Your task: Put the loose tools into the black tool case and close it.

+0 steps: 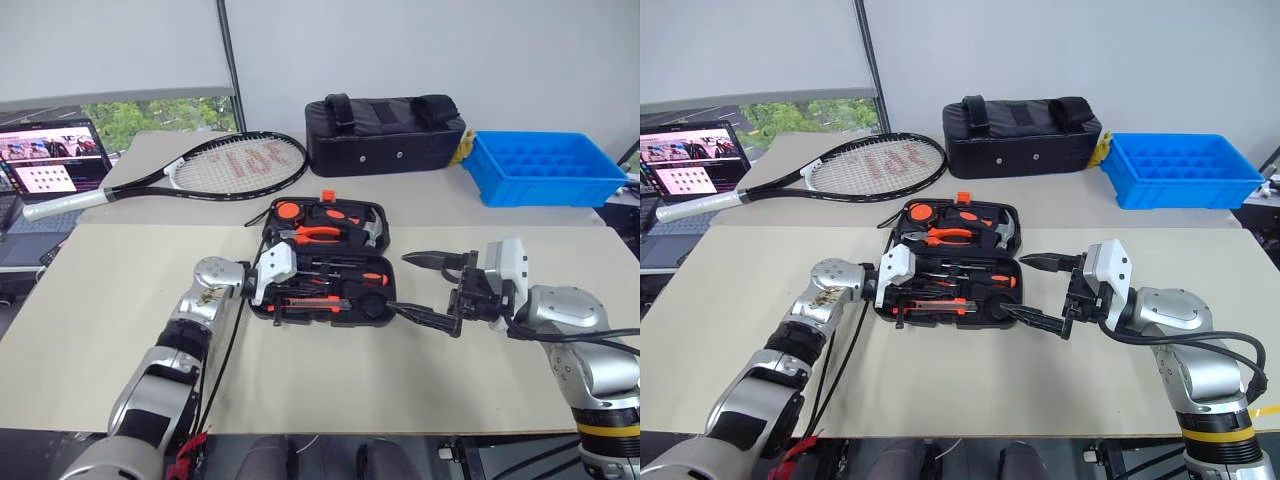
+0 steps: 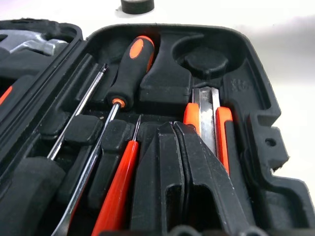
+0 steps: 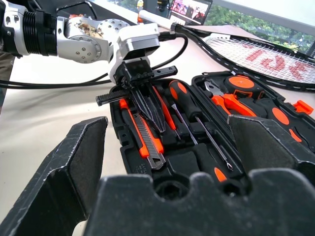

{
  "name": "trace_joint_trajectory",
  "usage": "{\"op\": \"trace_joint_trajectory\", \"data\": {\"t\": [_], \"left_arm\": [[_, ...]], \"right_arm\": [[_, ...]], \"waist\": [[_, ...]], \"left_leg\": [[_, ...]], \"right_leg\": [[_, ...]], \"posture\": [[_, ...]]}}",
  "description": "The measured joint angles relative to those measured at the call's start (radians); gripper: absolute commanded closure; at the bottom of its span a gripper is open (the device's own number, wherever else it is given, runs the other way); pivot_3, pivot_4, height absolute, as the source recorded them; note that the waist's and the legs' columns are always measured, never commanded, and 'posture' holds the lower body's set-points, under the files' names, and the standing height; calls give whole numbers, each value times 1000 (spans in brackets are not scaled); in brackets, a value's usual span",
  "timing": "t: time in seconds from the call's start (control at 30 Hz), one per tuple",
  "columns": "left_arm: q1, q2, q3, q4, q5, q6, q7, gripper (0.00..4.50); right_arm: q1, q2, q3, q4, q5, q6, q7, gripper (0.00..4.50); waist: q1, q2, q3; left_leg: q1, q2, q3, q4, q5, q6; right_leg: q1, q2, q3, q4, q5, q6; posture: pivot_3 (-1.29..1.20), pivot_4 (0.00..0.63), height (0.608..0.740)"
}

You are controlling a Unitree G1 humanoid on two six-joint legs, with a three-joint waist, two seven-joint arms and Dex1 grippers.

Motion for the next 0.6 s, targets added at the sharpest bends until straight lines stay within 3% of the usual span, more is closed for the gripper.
{"op": "trace_joint_trajectory", "data": {"t": [0.4,0.6], "left_arm": [[-17,2,-73,78,109,-338,34,4421],[-25,2,-92,136,147,-372,94,4421]], "right_arm": [[4,-3,0,0,0,0,-3,0],[17,-3,0,-1,-2,0,-11,0]], "waist": [[3,6,-4],[1,5,-5]], "left_leg": [[9,0,0,0,0,0],[21,0,0,0,0,0]], "right_leg": [[10,-2,0,1,0,0],[21,-5,-1,-1,0,3]], "posture": [[0,150,729],[0,150,729]]}}
